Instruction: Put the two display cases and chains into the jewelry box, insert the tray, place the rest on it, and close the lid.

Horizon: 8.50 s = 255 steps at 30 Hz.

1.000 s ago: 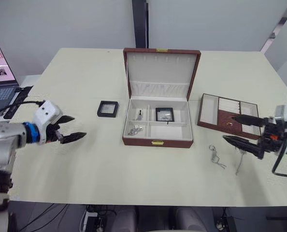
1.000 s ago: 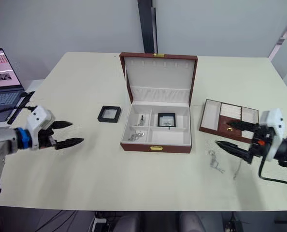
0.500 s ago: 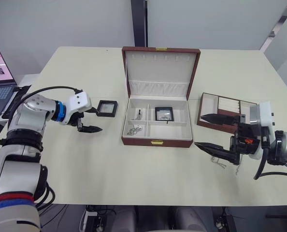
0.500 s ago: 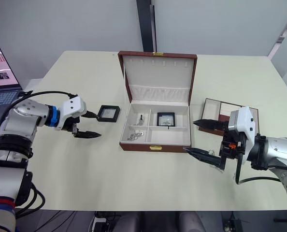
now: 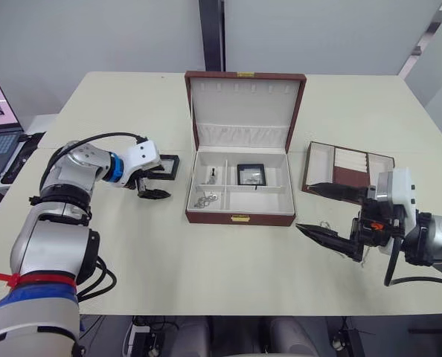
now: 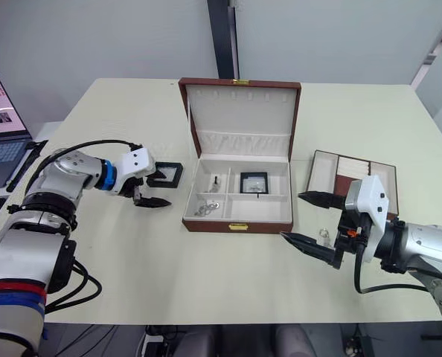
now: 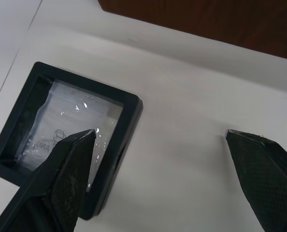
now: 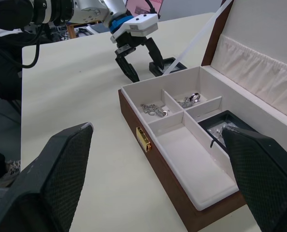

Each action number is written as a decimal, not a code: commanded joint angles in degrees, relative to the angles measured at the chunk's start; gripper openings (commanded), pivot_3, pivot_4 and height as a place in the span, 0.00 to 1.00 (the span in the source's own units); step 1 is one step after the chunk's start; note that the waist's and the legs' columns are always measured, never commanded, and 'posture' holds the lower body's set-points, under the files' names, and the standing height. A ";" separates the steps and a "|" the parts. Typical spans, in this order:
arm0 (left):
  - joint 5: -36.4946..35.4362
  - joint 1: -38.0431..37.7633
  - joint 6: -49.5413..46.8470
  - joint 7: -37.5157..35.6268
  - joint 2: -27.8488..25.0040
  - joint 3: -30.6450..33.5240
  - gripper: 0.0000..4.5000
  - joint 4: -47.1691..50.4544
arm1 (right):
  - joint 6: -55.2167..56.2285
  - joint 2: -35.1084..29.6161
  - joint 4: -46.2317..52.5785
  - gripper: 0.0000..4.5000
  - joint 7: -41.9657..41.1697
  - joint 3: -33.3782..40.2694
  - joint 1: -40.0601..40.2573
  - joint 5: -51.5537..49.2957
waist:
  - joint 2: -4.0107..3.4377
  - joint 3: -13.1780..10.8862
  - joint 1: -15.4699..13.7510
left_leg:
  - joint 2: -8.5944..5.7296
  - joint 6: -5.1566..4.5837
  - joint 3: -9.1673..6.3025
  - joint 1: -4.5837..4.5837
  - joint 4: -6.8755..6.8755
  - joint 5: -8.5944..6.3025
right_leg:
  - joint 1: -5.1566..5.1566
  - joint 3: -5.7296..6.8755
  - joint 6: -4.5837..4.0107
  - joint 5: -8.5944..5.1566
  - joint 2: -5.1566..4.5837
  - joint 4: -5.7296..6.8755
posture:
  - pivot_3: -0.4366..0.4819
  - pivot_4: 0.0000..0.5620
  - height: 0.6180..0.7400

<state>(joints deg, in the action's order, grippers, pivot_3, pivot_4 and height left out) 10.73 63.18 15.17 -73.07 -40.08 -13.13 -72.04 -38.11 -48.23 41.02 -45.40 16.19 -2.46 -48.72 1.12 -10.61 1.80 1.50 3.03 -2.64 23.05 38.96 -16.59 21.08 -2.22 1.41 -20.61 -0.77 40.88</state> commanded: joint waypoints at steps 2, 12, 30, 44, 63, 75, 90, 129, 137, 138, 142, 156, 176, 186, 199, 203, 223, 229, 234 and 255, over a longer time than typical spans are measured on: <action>1.57 1.53 -0.01 3.46 0.71 0.62 0.99 -1.63 | 0.47 0.30 2.53 1.00 1.50 1.44 0.69 -1.71 | 0.00 0.00 0.03 | 0.01 0.00 0.01 0.00 0.00 0.00 | 0.02 0.00 0.00 0.00 0.00 0.01 | 0.48 0.27 1.00; 2.45 1.55 -0.73 3.20 0.97 0.55 0.73 -2.27 | 0.37 -0.43 3.54 1.00 3.07 2.11 1.61 -3.25 | 0.01 0.01 0.04 | 0.01 0.00 0.06 -0.04 0.01 0.01 | 0.02 -0.03 0.00 0.00 0.01 0.09 | 0.48 0.27 1.00; 2.04 2.25 -1.52 2.25 0.43 1.13 0.00 -1.87 | 0.98 -0.55 2.12 1.00 2.49 1.35 0.57 -2.39 | 0.01 0.01 0.04 | 0.01 0.00 0.06 -0.04 0.01 0.01 | 0.02 -0.03 0.00 0.00 0.01 0.10 | 0.48 0.27 1.00; -0.80 5.13 -3.35 -5.49 -1.97 3.58 0.00 1.67 | 1.15 -1.48 0.35 1.00 1.57 4.02 0.65 -2.15 | 0.02 0.01 0.04 | 0.02 0.01 0.07 -0.02 0.02 0.02 | 0.06 -0.02 0.00 0.00 0.02 0.12 | 0.48 0.27 1.00; -21.59 3.39 -33.03 -19.43 -5.11 -4.53 0.00 41.26 | 1.60 -2.48 0.17 1.00 1.00 10.72 5.69 -0.64 | 0.02 0.01 0.04 | 0.06 0.07 0.06 -0.01 0.04 0.05 | 0.04 -0.12 0.00 0.00 0.04 0.12 | 0.48 0.27 1.00; -29.94 4.14 -40.39 -19.43 1.35 -13.76 0.00 47.00 | 1.38 -0.86 4.42 1.00 3.97 14.23 11.32 -0.85 | 0.02 0.01 0.04 | 0.05 0.02 0.09 -0.01 0.08 0.03 | 0.02 -0.15 0.00 0.00 0.10 0.13 | 0.48 0.27 1.00; -25.62 2.02 -38.77 -18.95 11.52 -12.68 0.00 40.58 | 1.26 0.58 8.18 1.00 7.27 17.49 16.61 -1.65 | 0.02 0.01 -0.01 | 0.01 0.01 0.18 -0.03 0.07 0.02 | 0.02 -0.23 0.00 0.00 0.21 0.12 | 0.48 0.27 1.00; -19.90 -3.02 -38.69 -17.43 14.90 -11.16 0.27 42.01 | 1.06 -0.20 7.74 1.00 6.53 18.20 17.47 -1.93 | 0.02 0.02 -0.03 | 0.02 0.01 0.19 -0.04 0.07 0.02 | 0.01 -0.25 0.00 0.00 0.23 0.13 | 0.48 0.27 1.00; -19.90 -2.51 -38.39 -17.07 15.73 -9.71 0.79 41.20 | 1.11 -0.79 6.62 1.00 5.90 17.83 16.70 -1.82 | 0.02 0.02 -0.02 | 0.01 0.00 0.21 -0.04 0.07 0.02 | 0.01 -0.25 0.00 0.00 0.24 0.13 | 0.48 0.27 1.00; -19.84 -2.50 -38.37 -17.01 15.80 -9.54 0.87 41.15 | 1.15 -0.88 6.38 1.00 5.68 17.89 16.65 -1.74 | 0.02 0.02 -0.02 | 0.01 0.00 0.21 -0.04 0.07 0.02 | 0.01 -0.26 0.00 0.00 0.24 0.13 | 0.48 0.27 1.00; -19.59 -2.61 -37.99 -16.86 15.89 -9.25 0.99 40.83 | 1.18 -1.14 5.76 1.00 5.02 18.00 16.41 -1.54 | 0.02 0.02 -0.04 | 0.01 0.00 0.21 -0.04 0.07 0.02 | 0.01 -0.25 0.00 0.00 0.24 0.13 | 0.48 0.27 1.00; -28.62 -4.55 -48.93 -16.25 8.38 2.98 0.99 49.48 | 2.80 -1.72 -3.16 1.00 -2.02 21.70 19.27 1.41 | 0.02 0.01 0.21 | 0.04 0.01 0.24 -0.06 0.04 0.02 | 0.03 -0.27 0.00 0.00 0.27 0.13 | 0.48 0.27 1.00; -33.58 -48.76 -57.78 12.84 -12.06 42.57 0.99 75.62 | 15.83 -4.67 -41.94 1.00 -16.11 13.79 7.32 15.90 | -0.10 0.08 0.46 | 0.19 0.00 0.19 -0.21 0.02 0.02 | -0.03 -0.32 0.00 0.00 -0.16 0.17 | 0.48 0.27 1.00; -31.20 -68.30 -45.84 25.48 -4.16 55.38 0.99 76.70 | 23.08 -2.04 -57.32 1.00 -15.07 11.46 1.86 21.60 | -0.07 0.10 -0.30 | 0.09 0.00 0.10 -0.19 0.00 0.01 | -0.14 -0.30 0.00 0.00 -0.34 0.07 | 0.48 0.27 1.00; -33.49 -72.62 -44.74 31.37 -1.64 55.00 0.99 76.83 | 27.07 -1.52 -62.74 1.00 -14.39 11.03 0.55 22.94 | -0.09 0.12 0.04 | 0.12 0.00 0.11 -0.28 -0.03 0.01 | -0.24 -0.31 0.00 0.00 -0.32 0.06 | 0.48 0.27 1.00; -34.43 -72.60 -45.67 31.10 -2.79 54.52 0.99 77.02 | 26.91 -1.83 -62.44 1.00 -14.27 11.39 0.81 22.74 | -0.09 0.13 0.04 | 0.12 0.00 0.10 -0.28 -0.03 0.01 | -0.24 -0.30 0.00 0.00 -0.31 0.05 | 0.48 0.27 1.00; -45.31 -63.63 -42.50 23.43 -2.11 39.68 0.99 97.69 | 21.45 -16.59 -60.90 1.00 -34.40 -3.77 -16.16 25.90 | -0.17 0.15 0.10 | 0.14 0.00 0.13 -0.35 -0.02 0.01 | -0.32 -0.30 0.00 0.00 -0.28 0.00 | 0.48 0.27 1.00; -45.82 -57.75 -39.42 21.76 2.08 26.68 0.99 102.90 | 26.19 -16.60 -70.99 1.00 -41.96 -14.42 -31.34 33.99 | -0.18 0.14 0.06 | 0.11 0.01 0.14 -0.39 0.00 0.01 | -0.40 -0.30 0.00 0.00 -0.29 -0.05 | 0.48 0.27 1.00; -44.64 -55.73 -36.48 19.16 4.56 18.60 0.99 104.00 | 31.88 -14.78 -81.77 1.00 -43.91 -19.98 -39.35 40.49 | -0.17 0.14 0.06 | 0.12 0.02 0.13 -0.37 0.00 0.02 | -0.39 -0.30 -0.01 0.00 -0.29 -0.07 | 0.48 0.27 1.00; -40.21 -56.56 -24.51 12.05 5.71 12.13 1.00 97.81 | 46.74 -7.78 -101.88 0.92 -36.94 -24.11 -45.62 53.02 | -0.21 0.15 0.09 | 0.13 0.07 0.25 -0.45 0.01 0.05 | -0.41 -0.31 -0.01 0.00 -0.29 -0.04 | 0.48 0.27 1.00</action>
<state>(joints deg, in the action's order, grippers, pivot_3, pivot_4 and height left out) -29.15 6.81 -10.11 -60.78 -34.19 -0.86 24.86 7.54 -55.58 -60.52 -82.96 -8.60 -46.35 3.78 0.91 -10.46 1.89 1.64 3.10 -2.40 22.60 38.97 -16.54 20.67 -2.53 1.40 -20.61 -1.06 40.84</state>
